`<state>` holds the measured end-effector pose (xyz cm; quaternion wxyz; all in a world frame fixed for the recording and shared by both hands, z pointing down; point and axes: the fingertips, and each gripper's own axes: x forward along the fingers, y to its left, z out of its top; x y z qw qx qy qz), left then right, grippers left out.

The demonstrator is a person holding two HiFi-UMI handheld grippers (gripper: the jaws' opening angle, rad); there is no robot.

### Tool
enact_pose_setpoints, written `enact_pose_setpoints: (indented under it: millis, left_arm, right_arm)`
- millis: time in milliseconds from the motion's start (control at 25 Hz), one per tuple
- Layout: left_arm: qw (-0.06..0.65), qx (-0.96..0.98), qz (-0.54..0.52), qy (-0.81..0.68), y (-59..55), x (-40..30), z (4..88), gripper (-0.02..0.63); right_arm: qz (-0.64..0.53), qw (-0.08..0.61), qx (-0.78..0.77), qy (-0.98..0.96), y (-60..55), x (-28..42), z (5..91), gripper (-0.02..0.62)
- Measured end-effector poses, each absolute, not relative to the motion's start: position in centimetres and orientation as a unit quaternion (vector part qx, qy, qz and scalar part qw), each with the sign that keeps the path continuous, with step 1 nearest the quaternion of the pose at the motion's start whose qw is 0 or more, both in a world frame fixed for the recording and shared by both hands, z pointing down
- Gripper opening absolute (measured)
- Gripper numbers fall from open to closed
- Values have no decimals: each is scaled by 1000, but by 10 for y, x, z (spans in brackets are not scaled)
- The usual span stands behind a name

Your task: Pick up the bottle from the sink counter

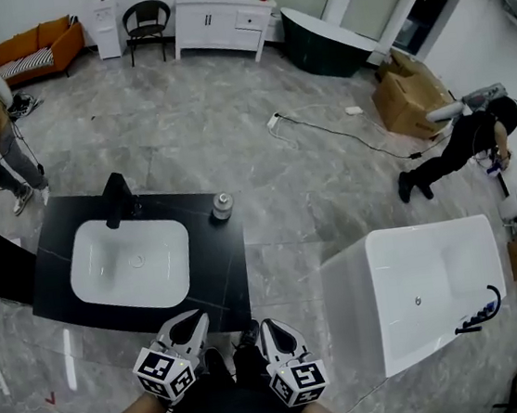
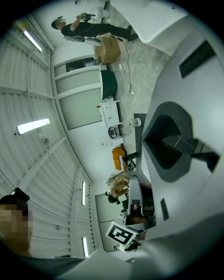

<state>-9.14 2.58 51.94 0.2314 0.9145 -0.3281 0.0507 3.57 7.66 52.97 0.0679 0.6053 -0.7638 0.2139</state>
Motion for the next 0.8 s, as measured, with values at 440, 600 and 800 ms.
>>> enact_pose_setpoints:
  millis: [440,600,800]
  left_arm:
    - [208,909,62,-355,-24,-73,510,2]
    - [210,901,68,-373,-51,-60,515,2]
    - [199,894,75,-395,-90,-42,522,2]
  right_arm:
    - [214,46,582,-783,15,59,524,6]
    - [220,45,573,-788,-11,75,528,6]
    - [226,42,561,-795,-45,96,534,6]
